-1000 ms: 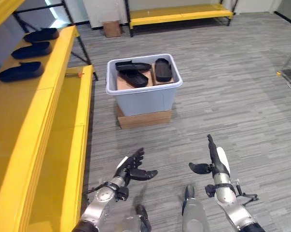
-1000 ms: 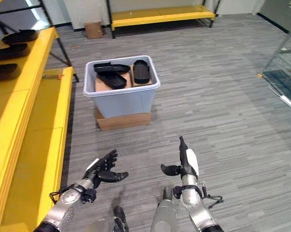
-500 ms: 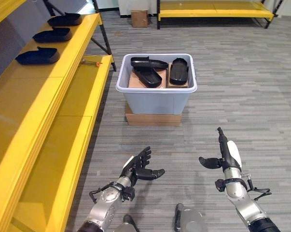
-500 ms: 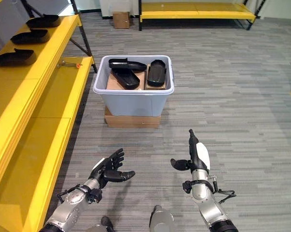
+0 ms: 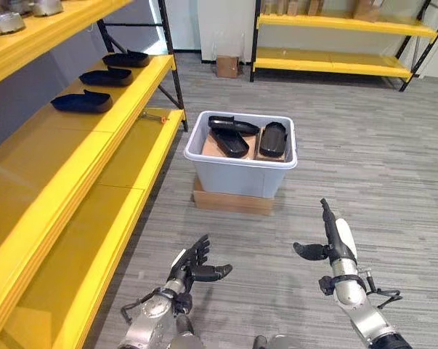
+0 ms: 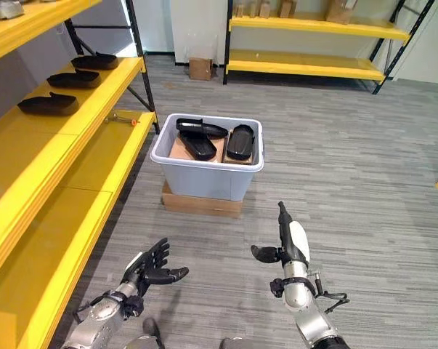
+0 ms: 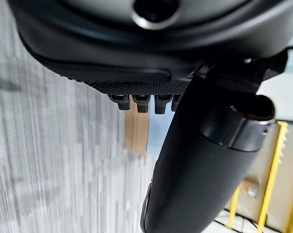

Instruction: Move parts from the plastic box to the shelf.

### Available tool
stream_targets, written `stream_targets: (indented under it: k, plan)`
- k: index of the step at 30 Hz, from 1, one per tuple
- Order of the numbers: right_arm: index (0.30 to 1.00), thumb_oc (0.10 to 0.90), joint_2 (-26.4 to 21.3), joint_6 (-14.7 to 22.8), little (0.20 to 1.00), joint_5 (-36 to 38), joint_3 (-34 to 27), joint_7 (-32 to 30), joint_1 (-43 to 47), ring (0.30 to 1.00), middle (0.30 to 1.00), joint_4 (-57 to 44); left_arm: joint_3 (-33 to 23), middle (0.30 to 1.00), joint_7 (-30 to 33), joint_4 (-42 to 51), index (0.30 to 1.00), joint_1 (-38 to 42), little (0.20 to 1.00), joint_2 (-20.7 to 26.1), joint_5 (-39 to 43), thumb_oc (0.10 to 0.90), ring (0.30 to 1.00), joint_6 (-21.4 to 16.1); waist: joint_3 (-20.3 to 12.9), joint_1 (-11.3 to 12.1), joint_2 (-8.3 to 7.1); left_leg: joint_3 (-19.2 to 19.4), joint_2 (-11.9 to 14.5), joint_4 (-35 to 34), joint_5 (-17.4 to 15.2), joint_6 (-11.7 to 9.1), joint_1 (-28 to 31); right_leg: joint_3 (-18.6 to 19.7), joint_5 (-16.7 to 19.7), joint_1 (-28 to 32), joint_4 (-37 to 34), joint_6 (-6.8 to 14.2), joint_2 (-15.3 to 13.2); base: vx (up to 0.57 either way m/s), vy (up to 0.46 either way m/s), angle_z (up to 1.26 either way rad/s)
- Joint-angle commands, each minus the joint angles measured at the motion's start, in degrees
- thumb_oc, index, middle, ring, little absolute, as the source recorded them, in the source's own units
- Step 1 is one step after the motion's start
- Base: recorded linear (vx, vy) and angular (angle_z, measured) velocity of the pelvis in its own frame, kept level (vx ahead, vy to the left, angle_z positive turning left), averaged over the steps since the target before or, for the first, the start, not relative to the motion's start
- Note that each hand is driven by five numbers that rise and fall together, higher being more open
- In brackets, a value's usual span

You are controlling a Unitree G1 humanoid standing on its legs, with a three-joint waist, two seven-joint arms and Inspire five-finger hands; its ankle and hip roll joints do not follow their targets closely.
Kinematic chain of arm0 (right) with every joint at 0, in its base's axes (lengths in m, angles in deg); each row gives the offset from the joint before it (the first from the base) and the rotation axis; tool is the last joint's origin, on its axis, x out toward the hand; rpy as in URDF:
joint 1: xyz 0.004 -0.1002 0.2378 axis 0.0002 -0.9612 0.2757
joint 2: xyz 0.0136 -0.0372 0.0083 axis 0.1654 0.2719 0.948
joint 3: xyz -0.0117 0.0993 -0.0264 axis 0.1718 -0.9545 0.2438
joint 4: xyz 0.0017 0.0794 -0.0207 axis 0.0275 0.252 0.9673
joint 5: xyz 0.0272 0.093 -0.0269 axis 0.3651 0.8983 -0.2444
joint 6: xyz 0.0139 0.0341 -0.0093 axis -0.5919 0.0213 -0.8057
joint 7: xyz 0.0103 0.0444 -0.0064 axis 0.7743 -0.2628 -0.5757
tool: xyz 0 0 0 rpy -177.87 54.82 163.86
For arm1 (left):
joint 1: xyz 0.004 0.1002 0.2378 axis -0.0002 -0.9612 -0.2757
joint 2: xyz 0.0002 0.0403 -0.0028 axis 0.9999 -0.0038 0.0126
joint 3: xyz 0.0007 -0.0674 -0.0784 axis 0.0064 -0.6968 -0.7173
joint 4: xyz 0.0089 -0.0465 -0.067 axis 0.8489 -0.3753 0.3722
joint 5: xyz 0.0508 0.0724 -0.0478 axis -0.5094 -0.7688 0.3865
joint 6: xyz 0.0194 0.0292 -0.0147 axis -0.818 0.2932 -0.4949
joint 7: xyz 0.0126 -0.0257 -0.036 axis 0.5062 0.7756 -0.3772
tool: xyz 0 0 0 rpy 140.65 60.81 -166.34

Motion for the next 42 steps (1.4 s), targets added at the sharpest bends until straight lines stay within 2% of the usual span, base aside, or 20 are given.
stream_targets:
  k: [1,5,7,10,11,14,17,18,20,21,23,25,27,29,31,33,36,37,40,42]
  plan:
    - [1.000,0.900,-2.5,6.1,1.000,-1.1,-1.0,0.7,2.2,1.000,1.000,-5.4,-6.3,1.000,-0.6,5.8,1.000,-0.1,1.000,0.3,2.1,0.900,1.000,-9.2,0.8,0.0,2.25,0.4,1.5,-5.7,7.3,-1.7,-1.1,-0.7,-5.7,2.8,4.3,3.2,1.1,0.52,0.205,-0.38]
    - [1.000,0.900,-2.6,6.4,1.000,-0.6,-1.2,1.8,0.5,1.000,1.000,-6.3,-7.7,1.000,-1.7,5.7,1.000,-0.7,1.000,1.0,2.3,0.900,1.000,-10.0,1.8,-0.6,2.97,1.3,0.0,-4.3,5.3,-1.0,-1.0,-0.3,-10.8,1.4,13.5,3.3,1.2,0.47,0.168,-0.12]
    - [1.000,0.900,-2.0,7.4,1.000,-0.4,-0.8,0.8,0.2,1.000,1.000,-6.6,-8.5,1.000,-2.0,7.4,1.000,-1.3,1.000,1.9,1.1,0.900,1.000,-9.3,2.0,0.7,3.65,-1.7,-0.2,-1.6,5.7,-0.6,-2.6,0.4,-13.2,0.4,17.9,2.6,2.4,0.48,0.127,-0.09]
    - [1.000,0.900,-1.3,7.4,1.000,0.2,-1.7,-0.7,-0.8,1.000,1.000,-7.2,-9.2,1.000,-3.1,8.3,1.000,-1.6,1.000,2.9,0.7,0.900,1.000,-8.7,1.8,1.3,3.44,-3.6,-2.7,3.2,4.3,0.6,-3.6,1.2,-15.5,1.1,20.1,2.4,2.3,0.48,0.164,-0.08]
    - [1.000,0.900,-0.9,7.4,1.000,0.1,-2.2,-0.9,-1.1,1.000,1.000,-7.2,-9.4,1.000,-3.6,8.6,1.000,-1.7,1.000,3.4,0.5,0.900,1.000,-8.4,1.4,1.6,3.14,-4.3,-4.6,4.9,2.8,1.7,-3.7,1.6,-15.6,1.5,21.3,2.9,1.8,0.51,0.235,0.03]
    - [1.000,0.900,0.3,7.8,1.000,1.0,-2.1,-2.8,-1.1,1.000,1.000,-6.7,-9.4,1.000,-5.6,8.4,1.000,-1.8,1.000,4.0,-0.3,0.900,1.000,-7.8,0.4,2.4,2.04,-4.0,-9.2,4.9,-0.5,4.4,-2.4,1.8,-11.6,1.7,26.4,5.9,0.1,0.42,0.211,-0.04]
    - [1.000,0.900,1.5,7.4,1.000,2.6,-2.1,-5.6,0.4,1.000,1.000,-6.2,-7.8,1.000,-6.5,8.8,1.000,-1.4,1.000,4.8,-1.1,0.900,1.000,-7.5,-1.5,3.4,0.24,-2.8,-14.2,3.8,-4.4,8.2,-0.9,2.3,0.4,2.3,33.2,11.8,-1.2,0.30,0.162,-0.09]
    - [1.000,0.900,1.8,7.2,1.000,2.4,-1.9,-6.0,0.9,1.000,1.000,-6.2,-7.3,1.000,-6.1,8.9,1.000,-1.2,1.000,4.9,-1.2,0.900,1.000,-7.5,-1.9,3.6,0.03,-2.4,-15.2,4.0,-5.5,9.4,-0.7,2.3,3.0,1.6,36.0,13.0,-1.8,0.24,0.179,-0.31]
    - [1.000,0.900,2.2,6.9,1.000,1.9,-1.6,-5.4,1.7,1.000,1.000,-5.9,-6.4,1.000,-5.4,8.7,1.000,-0.8,1.000,4.9,-0.7,0.900,1.000,-7.6,-2.3,3.8,0.37,-2.4,-16.9,4.1,-7.1,10.9,0.3,2.4,6.8,0.0,40.4,13.4,-2.6,0.20,0.163,-0.26]
    - [1.000,0.900,2.3,6.8,1.000,1.1,-0.8,-4.9,2.4,1.000,1.000,-5.6,-6.2,1.000,-4.8,8.9,1.000,-0.9,1.000,4.4,-0.2,0.900,1.000,-7.7,-2.2,3.3,1.31,-2.4,-17.6,4.0,-8.1,11.5,1.7,3.0,8.2,-4.7,41.9,12.7,-1.9,0.19,0.139,-0.19]
    - [1.000,0.900,2.1,7.2,1.000,0.6,-0.5,-3.9,3.1,1.000,1.000,-5.4,-6.2,1.000,-5.0,9.0,1.000,-0.8,1.000,4.2,1.1,0.900,1.000,-8.0,-1.4,2.1,2.15,-2.5,-17.8,4.1,-8.6,11.4,3.3,2.4,5.3,-9.3,38.9,11.2,-1.3,0.15,0.055,-0.40]
    - [1.000,0.900,1.7,7.6,1.000,0.9,-0.5,-2.7,3.4,1.000,1.000,-5.5,-6.2,1.000,-4.9,8.6,1.000,0.1,1.000,4.0,1.9,0.900,1.000,-8.0,-0.4,1.1,2.60,-2.9,-17.3,4.2,-8.9,10.4,5.0,0.0,2.3,-11.2,30.3,9.3,-2.3,0.12,-0.036,-0.36]
    - [1.000,0.900,1.4,8.1,1.000,1.1,-0.5,-2.4,3.3,1.000,1.000,-5.7,-6.1,1.000,-4.9,8.5,1.000,0.9,1.000,3.9,2.5,0.900,1.000,-7.8,0.4,0.5,2.62,-3.2,-17.0,4.4,-9.5,9.8,6.4,-1.1,2.4,-12.0,23.5,8.5,-3.0,0.09,-0.080,-0.32]
    - [1.000,0.900,1.1,8.4,1.000,1.0,-0.7,-2.4,3.0,1.000,1.000,-6.3,-5.2,1.000,-4.6,8.4,1.000,2.9,1.000,3.2,4.3,0.900,1.000,-6.6,1.8,-1.3,1.34,-3.9,-17.6,5.7,-12.4,9.8,8.7,-0.5,7.7,-15.9,9.9,8.9,-5.0,0.17,-0.171,-0.23]
    - [1.000,0.900,1.4,8.3,1.000,0.0,-0.6,-3.6,2.9,1.000,1.000,-6.6,-4.4,1.000,-4.8,8.3,1.000,3.8,1.000,2.7,3.4,0.900,1.000,-6.2,2.6,-2.1,0.61,-3.9,-17.8,6.6,-14.4,9.8,10.0,0.2,11.9,-17.9,5.8,10.4,-6.5,0.20,-0.157,0.09]
    - [1.000,0.900,2.0,7.8,1.000,-0.6,-0.7,-5.1,3.0,1.000,1.000,-6.7,-2.5,1.000,-6.0,8.5,1.000,4.3,1.000,2.3,0.8,0.900,1.000,-6.4,3.7,-2.7,0.13,-4.2,-17.8,7.7,-16.7,9.7,11.9,1.0,17.2,-22.3,2.1,11.9,-9.9,0.28,-0.204,0.19]
    - [1.000,0.900,3.1,6.8,1.000,-1.3,-1.3,-5.2,3.5,1.000,1.000,-6.7,-0.1,1.000,-5.8,10.0,1.000,3.1,1.000,2.1,1.3,0.900,1.000,-6.6,5.4,-2.5,0.64,-3.5,-16.7,9.0,-19.3,9.0,14.9,-1.4,19.1,-24.4,-5.7,12.4,-13.5,0.39,-0.236,0.17]
    - [1.000,0.900,3.6,6.2,1.000,-2.2,-1.2,-5.6,3.6,1.000,1.000,-7.0,0.4,1.000,-6.1,11.1,1.000,2.7,1.000,2.2,1.1,0.900,1.000,-6.4,5.8,-2.6,0.32,-3.7,-16.9,10.3,-20.4,9.1,15.1,-0.5,20.0,-23.5,-6.8,12.6,-13.8,0.58,-0.326,0.25]
    - [1.000,0.900,3.6,6.4,1.000,-3.1,-1.0,-6.5,2.8,1.000,1.000,-7.2,1.6,1.000,-6.8,12.2,1.000,3.1,1.000,2.4,0.9,0.900,1.000,-6.4,5.7,-3.2,-1.48,-4.8,-17.5,14.7,-22.0,9.5,13.1,3.0,20.1,-18.9,-8.5,13.0,-12.4,0.41,-0.240,0.44]
    - [1.000,0.900,2.6,7.2,1.000,-4.2,-1.0,-5.6,2.4,1.000,1.000,-7.8,2.2,1.000,-7.4,12.9,1.000,3.7,1.000,2.7,0.6,0.900,1.000,-6.3,5.3,-3.7,-2.29,-3.9,-16.8,18.1,-23.3,9.3,11.4,3.2,18.8,-16.9,-6.6,13.2,-12.3,0.44,-0.248,0.79]
